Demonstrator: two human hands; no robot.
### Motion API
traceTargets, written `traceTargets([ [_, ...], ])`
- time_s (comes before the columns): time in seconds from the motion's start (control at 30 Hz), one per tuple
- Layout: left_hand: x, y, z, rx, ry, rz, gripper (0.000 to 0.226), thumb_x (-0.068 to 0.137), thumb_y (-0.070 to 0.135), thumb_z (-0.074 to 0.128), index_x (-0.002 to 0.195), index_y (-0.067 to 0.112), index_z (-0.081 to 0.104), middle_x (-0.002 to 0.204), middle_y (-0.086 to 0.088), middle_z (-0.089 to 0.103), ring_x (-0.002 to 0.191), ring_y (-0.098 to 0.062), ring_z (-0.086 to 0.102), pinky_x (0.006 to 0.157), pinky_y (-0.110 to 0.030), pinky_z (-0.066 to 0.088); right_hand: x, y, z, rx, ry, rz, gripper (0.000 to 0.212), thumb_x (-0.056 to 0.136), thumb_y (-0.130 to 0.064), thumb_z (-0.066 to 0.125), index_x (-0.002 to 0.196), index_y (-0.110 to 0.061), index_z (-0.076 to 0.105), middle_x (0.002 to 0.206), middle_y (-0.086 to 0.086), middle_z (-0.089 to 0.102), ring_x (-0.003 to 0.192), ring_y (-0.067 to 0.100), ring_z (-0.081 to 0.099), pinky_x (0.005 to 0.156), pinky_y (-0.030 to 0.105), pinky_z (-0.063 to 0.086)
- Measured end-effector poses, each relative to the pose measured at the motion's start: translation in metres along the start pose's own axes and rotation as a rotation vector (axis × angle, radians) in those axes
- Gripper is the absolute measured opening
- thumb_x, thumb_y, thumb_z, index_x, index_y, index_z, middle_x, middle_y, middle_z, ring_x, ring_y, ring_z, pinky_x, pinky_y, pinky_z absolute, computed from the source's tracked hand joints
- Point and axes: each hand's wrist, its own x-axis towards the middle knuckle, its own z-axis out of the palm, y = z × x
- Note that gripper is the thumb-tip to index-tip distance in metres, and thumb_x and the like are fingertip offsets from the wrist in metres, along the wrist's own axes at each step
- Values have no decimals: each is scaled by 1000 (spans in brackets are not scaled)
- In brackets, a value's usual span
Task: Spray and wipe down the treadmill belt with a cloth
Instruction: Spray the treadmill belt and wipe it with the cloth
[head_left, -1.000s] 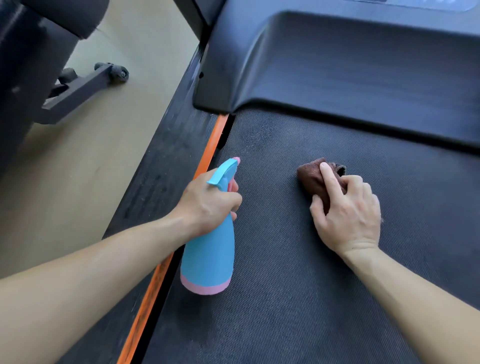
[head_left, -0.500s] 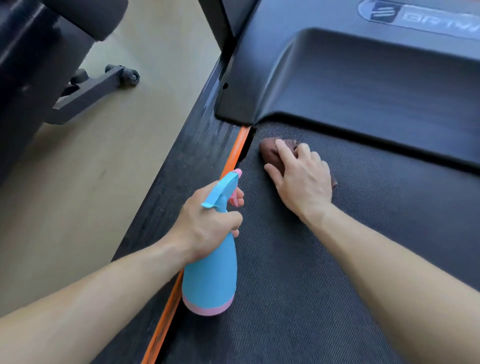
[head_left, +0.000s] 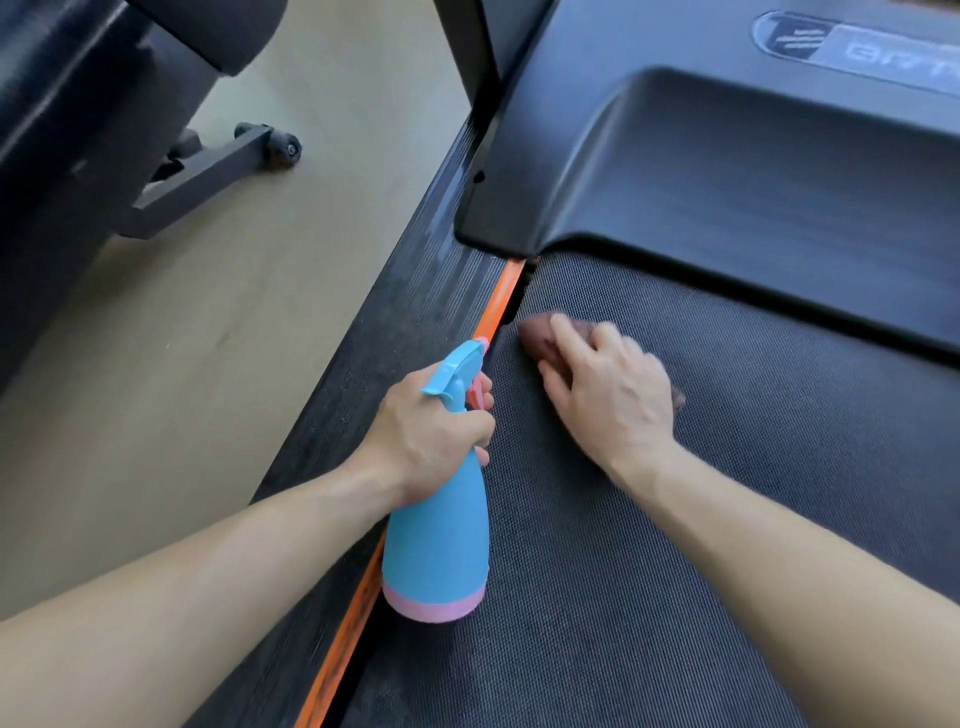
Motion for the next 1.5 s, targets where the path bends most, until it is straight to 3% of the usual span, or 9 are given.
traceTargets([
  [0.13, 7, -3, -4, -13, 2, -3, 60, 83, -4, 62, 117, 45, 64, 117, -17, 71, 69, -23, 67, 59, -21, 56, 25, 19, -13, -146, -71, -196, 41, 93, -54, 51, 127, -32, 57, 107, 8, 60, 94, 35, 61, 73, 44, 47],
  [0.27, 13, -5, -5, -17, -20, -13, 64, 88, -8, 58, 137, 33, 61, 120, -18, 69, 73, -24, 67, 58, -18, 55, 85, 6, -10, 43, -116, 207, 33, 98, -50, 50, 124, -33, 55, 114, 9, 55, 106, 36, 57, 80, 45, 42],
  [0.5, 19, -9, -10, -115, -51, -38, 63, 64, 12, 60, 121, 38, 68, 116, -14, 73, 64, -24, 71, 73, -38, 63, -4, 2, -3, -48, -50, -259, 44, 92, -52, 51, 132, -33, 55, 103, 6, 61, 87, 33, 64, 68, 43, 50],
  [0.73, 26, -13, -13, -113, -73, -26, 65, 63, 12, 58, 121, 40, 66, 116, -11, 74, 64, -25, 72, 67, -30, 60, 61, -10, 9, 38, -45, 119, 41, 97, -50, 51, 135, -35, 50, 114, 7, 58, 101, 35, 60, 77, 45, 45],
  [0.97, 26, -8, -11, -151, -81, -57, 58, 68, 8, 60, 123, 22, 68, 120, -19, 72, 57, -20, 65, 61, -28, 58, 39, 25, -20, -192, -150, -293, 42, 95, -53, 49, 134, -35, 51, 110, 7, 60, 94, 35, 63, 71, 43, 48],
  [1.13, 30, -9, -9, -198, -91, -60, 50, 81, -5, 59, 125, 18, 68, 107, -12, 70, 58, -16, 62, 59, -25, 57, 91, 11, -4, 25, -120, 184, 35, 98, -46, 49, 130, -31, 53, 115, 12, 56, 103, 40, 60, 73, 43, 41],
  [1.37, 31, -5, -5, -157, -60, -106, 49, 61, 11, 60, 108, 7, 72, 104, -11, 73, 59, -22, 65, 60, -28, 59, 6, 17, -8, -90, -116, -275, 48, 93, -51, 50, 137, -33, 51, 107, 7, 62, 89, 34, 65, 65, 42, 52],
  [1.43, 30, -4, -4, -159, -58, -96, 44, 64, 9, 61, 107, 11, 72, 105, -12, 72, 59, -22, 64, 59, -27, 58, 35, 18, -12, -134, -146, -224, 40, 96, -53, 47, 131, -35, 51, 109, 6, 59, 96, 35, 62, 70, 43, 48],
  [1.5, 29, -2, -2, -148, -68, -81, 43, 70, 5, 62, 110, 14, 71, 106, -11, 71, 63, -23, 64, 58, -25, 57, 60, 8, -5, -25, -128, 10, 33, 98, -51, 48, 127, -34, 51, 111, 6, 56, 102, 36, 60, 72, 43, 41],
])
